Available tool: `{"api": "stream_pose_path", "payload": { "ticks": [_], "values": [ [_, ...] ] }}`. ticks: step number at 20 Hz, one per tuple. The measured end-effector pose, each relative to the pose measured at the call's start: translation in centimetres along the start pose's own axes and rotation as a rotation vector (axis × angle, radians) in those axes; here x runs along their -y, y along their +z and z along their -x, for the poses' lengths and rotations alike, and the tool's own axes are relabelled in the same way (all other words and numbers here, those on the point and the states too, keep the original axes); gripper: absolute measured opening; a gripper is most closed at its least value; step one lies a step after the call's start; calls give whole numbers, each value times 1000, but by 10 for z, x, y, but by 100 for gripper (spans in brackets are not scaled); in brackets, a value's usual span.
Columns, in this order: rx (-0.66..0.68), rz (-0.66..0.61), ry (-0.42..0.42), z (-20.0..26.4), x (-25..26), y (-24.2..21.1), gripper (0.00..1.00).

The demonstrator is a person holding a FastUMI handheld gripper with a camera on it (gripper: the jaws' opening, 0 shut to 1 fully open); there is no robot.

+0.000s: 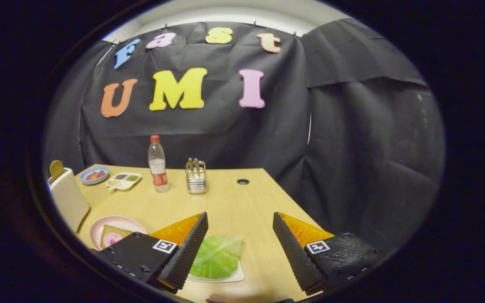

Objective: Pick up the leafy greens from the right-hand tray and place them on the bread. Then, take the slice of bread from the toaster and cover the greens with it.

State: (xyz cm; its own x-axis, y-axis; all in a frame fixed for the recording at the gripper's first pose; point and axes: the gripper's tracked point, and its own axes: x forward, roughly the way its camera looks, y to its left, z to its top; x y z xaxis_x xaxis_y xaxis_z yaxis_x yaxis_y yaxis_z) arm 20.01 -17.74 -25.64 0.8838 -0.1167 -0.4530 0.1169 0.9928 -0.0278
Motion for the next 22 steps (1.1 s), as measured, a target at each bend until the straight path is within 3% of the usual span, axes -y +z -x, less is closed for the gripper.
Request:
{"api": "stream_pose_path", "payload": {
  "ticks": [5,14,17,22],
  "values": [
    [-173,-25,24,-38,3,-49,95],
    [-304,40,22,-71,-6,-89,94],
    [-293,69,22,-72,-12,-87,85],
    [-286,118,21,-70,-22,-87,45]
  ]
}}
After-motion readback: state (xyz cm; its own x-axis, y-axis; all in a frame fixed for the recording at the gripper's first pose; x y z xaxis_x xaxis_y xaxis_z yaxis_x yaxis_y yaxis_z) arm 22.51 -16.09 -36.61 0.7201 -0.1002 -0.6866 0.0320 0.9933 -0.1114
